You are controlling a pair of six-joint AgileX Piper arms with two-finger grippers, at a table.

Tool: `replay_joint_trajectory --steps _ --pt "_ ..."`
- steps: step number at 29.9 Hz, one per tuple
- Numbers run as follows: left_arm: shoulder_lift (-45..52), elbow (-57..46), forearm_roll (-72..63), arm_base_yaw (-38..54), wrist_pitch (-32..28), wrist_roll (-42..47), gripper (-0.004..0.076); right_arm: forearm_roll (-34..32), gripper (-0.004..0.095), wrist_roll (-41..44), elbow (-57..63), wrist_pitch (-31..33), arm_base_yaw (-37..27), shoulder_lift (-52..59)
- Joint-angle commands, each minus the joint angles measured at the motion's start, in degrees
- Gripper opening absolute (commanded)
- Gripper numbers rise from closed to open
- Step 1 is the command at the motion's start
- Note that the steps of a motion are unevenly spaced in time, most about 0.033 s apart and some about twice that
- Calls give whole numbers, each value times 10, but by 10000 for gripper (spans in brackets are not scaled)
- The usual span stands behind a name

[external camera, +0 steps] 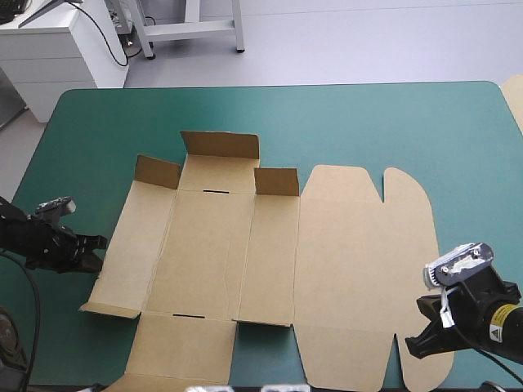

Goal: Fold the box

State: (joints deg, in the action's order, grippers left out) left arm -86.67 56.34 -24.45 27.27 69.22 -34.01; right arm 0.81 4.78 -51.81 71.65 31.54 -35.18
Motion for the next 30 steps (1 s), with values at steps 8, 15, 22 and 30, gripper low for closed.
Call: replay_joint_trajectory --steps 8,15,22,30 --pt "19 12 -19 2 10 72 470 -1 -21 -6 -13 -3 -5 -2" --pt "14 11 -24 -38 16 92 482 -1 -21 -6 -13 -3 -5 -2" --pt "-3 4 -16 -110 30 92 481 -1 -21 -9 -13 -3 -5 -2" --pt "-4 -11 -87 -121 51 92 480 -1 -21 -9 -13 -3 -5 -2"
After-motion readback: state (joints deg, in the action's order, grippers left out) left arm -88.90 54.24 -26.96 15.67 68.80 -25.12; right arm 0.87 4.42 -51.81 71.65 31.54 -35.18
